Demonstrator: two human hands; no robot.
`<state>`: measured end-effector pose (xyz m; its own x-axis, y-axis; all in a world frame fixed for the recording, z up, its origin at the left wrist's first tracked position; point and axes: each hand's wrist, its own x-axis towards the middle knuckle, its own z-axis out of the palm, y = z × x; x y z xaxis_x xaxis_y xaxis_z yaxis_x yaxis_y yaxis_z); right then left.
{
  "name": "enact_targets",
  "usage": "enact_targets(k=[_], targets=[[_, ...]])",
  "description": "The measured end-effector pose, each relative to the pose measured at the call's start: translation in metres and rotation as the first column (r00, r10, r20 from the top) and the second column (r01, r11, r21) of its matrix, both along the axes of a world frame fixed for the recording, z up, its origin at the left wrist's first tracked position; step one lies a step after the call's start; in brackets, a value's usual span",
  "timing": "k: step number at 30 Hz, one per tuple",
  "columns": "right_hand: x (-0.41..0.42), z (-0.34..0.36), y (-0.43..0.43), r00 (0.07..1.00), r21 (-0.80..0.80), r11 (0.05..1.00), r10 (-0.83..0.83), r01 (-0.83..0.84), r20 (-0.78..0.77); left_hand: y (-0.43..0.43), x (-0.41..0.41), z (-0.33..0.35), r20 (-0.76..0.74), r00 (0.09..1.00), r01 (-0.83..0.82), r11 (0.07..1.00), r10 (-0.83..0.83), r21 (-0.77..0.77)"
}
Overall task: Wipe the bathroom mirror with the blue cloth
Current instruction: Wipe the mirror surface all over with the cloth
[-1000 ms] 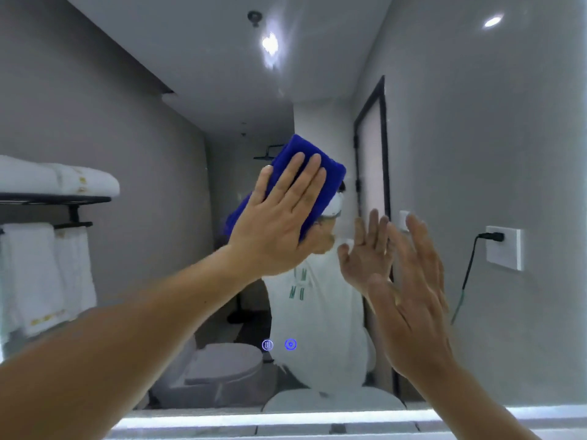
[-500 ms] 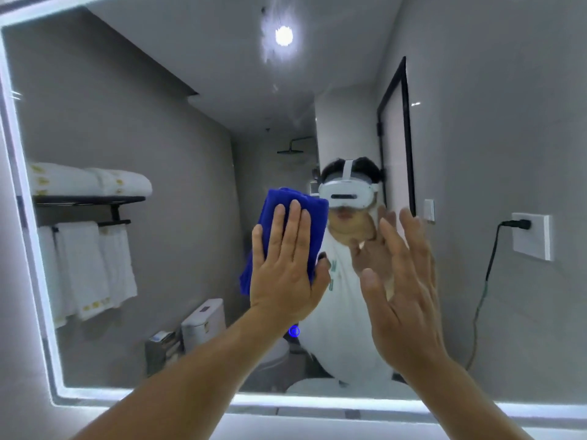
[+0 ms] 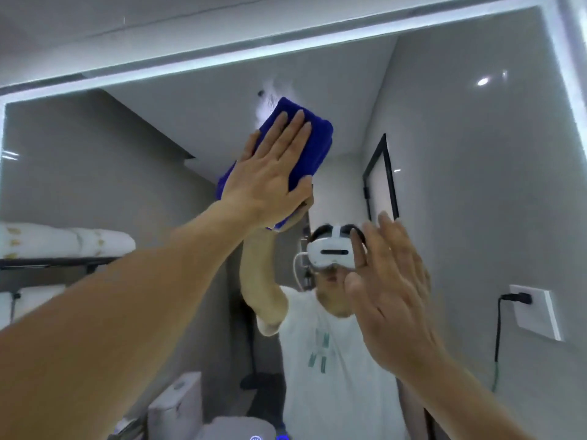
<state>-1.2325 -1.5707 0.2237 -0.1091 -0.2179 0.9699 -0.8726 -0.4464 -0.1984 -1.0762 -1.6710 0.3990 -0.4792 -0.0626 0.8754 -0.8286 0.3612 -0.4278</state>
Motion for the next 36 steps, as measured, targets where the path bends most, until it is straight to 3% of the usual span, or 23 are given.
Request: enact_targets(k=[2,3,6,8,11,17,26,28,32,34,36], targets=[[-0.002,0.012,0.002,1.000,-0.036,0.999,-0.022,0.023,0.019,0.002,-0.010,-0.045,-0.042,0.999,0.029,0.999,-0.030,-0.032],[-0.004,0.015,0.002,0.999,-0.054,0.998,-0.013,0.015,0.029,-0.001,-0.013,-0.076,0.014,0.999,0.038,0.997,-0.037,-0.066],[-0.009,0.016,0.002,1.000,-0.054,0.999,0.005,-0.003,0.026,-0.006,-0.011,-0.144,0.343,0.939,0.066,0.983,-0.003,-0.173],[-0.012,0.018,0.001,1.000,-0.058,0.998,-0.017,0.017,0.002,-0.009,-0.005,-0.126,0.481,0.876,0.074,0.975,0.037,-0.211],[-0.017,0.033,0.000,0.999,-0.149,0.988,-0.049,0.045,-0.023,-0.004,-0.001,-0.067,0.543,0.837,0.073,0.971,0.065,-0.228],[-0.019,0.093,-0.009,0.990,-0.188,0.976,-0.122,0.108,-0.068,-0.004,-0.005,0.041,0.425,0.903,0.028,0.977,0.066,-0.212],[-0.008,0.170,-0.008,0.974,-0.240,0.953,-0.210,0.186,-0.082,-0.008,0.007,0.156,-0.016,1.000,0.024,0.997,-0.025,-0.075],[-0.004,0.170,-0.008,0.976,-0.253,0.953,-0.198,0.170,-0.091,-0.012,0.016,0.164,-0.204,0.979,0.020,1.000,-0.024,-0.023],[-0.006,0.163,-0.006,0.974,-0.261,0.954,-0.187,0.148,-0.129,-0.021,0.035,0.146,-0.544,0.839,0.042,0.998,-0.006,0.053],[-0.009,0.158,-0.003,0.975,-0.254,0.957,-0.178,0.140,-0.135,-0.023,0.038,0.125,-0.606,0.796,0.037,0.997,0.009,0.063],[-0.012,0.156,-0.001,0.975,-0.239,0.962,-0.170,0.133,-0.140,-0.022,0.028,0.097,-0.565,0.825,0.062,0.997,-0.026,0.044]])
